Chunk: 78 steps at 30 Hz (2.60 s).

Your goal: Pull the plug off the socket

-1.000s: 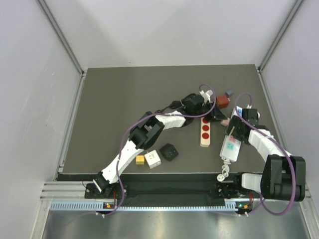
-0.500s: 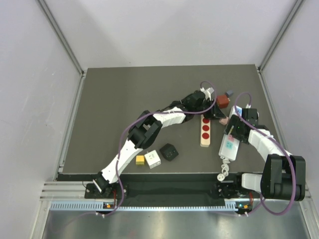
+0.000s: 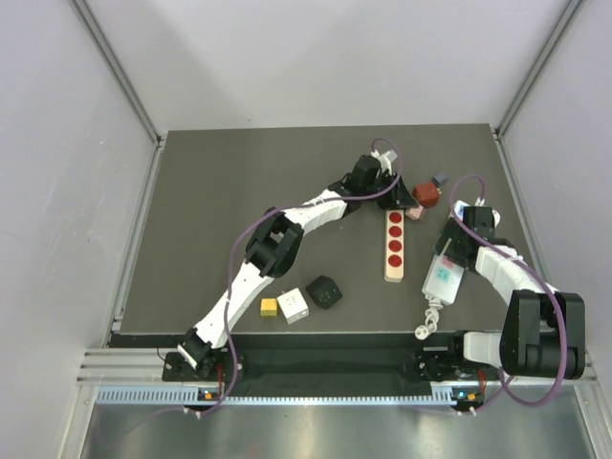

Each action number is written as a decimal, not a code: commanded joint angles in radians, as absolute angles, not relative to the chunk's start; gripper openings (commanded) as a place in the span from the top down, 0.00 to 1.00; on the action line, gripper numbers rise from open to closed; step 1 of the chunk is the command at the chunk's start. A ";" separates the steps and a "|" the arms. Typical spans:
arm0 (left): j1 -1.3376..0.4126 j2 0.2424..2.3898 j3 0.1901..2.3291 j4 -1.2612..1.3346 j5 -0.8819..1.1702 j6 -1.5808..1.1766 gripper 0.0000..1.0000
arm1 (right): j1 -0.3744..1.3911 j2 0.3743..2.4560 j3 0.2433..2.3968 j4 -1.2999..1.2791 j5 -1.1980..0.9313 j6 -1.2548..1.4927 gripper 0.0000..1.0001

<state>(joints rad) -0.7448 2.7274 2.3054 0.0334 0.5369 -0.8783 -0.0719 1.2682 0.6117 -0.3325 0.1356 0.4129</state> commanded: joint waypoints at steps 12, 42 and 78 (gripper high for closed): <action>-0.727 2.248 1.912 0.061 0.563 -0.738 1.00 | -0.066 1.333 0.667 -0.362 0.156 0.402 1.00; -0.199 0.923 0.586 -0.434 0.244 -0.845 1.00 | 0.035 1.347 0.704 -0.377 0.238 0.382 0.18; -0.196 0.752 0.409 -0.528 0.032 -0.925 0.11 | 0.090 1.296 0.696 -0.368 0.278 0.383 0.00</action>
<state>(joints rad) -0.2008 0.7551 0.3759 -0.4965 0.0563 -0.9318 0.0727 1.3052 0.6697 -0.3889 0.2649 0.3855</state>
